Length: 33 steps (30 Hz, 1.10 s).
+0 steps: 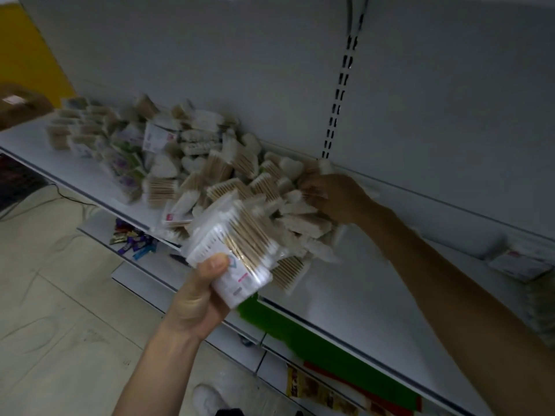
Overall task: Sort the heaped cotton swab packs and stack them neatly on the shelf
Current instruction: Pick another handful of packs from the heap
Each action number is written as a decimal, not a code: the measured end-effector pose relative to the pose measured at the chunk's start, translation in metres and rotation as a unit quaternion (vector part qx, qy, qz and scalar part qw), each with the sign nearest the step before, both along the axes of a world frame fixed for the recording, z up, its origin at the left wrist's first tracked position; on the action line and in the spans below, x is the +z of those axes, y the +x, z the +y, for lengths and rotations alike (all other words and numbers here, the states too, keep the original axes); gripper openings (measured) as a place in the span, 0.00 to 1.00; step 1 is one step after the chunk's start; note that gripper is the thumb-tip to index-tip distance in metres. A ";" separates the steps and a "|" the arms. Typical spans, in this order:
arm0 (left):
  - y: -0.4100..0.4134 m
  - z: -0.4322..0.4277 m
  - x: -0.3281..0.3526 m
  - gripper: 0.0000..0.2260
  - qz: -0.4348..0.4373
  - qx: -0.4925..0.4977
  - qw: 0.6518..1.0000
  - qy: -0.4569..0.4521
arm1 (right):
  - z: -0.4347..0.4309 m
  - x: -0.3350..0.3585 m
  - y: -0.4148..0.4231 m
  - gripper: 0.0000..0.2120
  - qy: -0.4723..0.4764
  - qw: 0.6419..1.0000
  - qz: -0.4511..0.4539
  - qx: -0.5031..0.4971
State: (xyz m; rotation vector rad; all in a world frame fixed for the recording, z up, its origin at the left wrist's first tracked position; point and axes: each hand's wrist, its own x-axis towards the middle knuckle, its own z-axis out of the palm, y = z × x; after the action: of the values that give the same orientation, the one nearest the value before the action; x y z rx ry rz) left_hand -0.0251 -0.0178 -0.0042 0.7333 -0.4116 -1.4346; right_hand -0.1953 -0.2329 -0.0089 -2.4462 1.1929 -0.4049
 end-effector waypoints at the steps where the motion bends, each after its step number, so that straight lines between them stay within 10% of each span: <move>1: 0.003 0.001 0.000 0.30 -0.004 0.000 1.000 0.000 | 0.000 0.000 0.001 0.14 0.003 1.000 -0.026 -0.016; 8: -0.006 -0.010 0.008 0.25 -0.085 0.039 0.996 -0.013 | 0.038 0.042 -0.020 0.03 0.110 0.913 -0.363 -0.151; 13: -0.035 -0.023 0.017 0.17 -0.158 0.087 0.982 -0.060 | 0.083 0.050 -0.044 0.06 0.227 0.843 -0.459 -0.166; 17: -0.061 -0.025 0.018 0.14 -0.207 0.048 0.976 -0.055 | 0.125 0.046 -0.049 0.10 0.244 0.857 -0.444 -0.094; 24: -0.076 -0.009 0.002 0.28 0.034 -0.044 0.998 -0.029 | 0.129 0.032 -0.091 0.06 0.164 0.821 -0.510 -0.198; 33: -0.082 -0.001 -0.023 0.24 0.116 -0.141 0.970 -0.163 | 0.148 0.019 -0.072 0.06 0.235 0.829 -0.486 -0.143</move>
State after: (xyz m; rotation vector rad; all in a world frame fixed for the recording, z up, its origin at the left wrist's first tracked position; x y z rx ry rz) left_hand -0.1075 -0.0187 -0.0274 0.2433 -0.5692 -1.6469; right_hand -0.2673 -0.0849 0.0106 -1.2935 0.9861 -1.1157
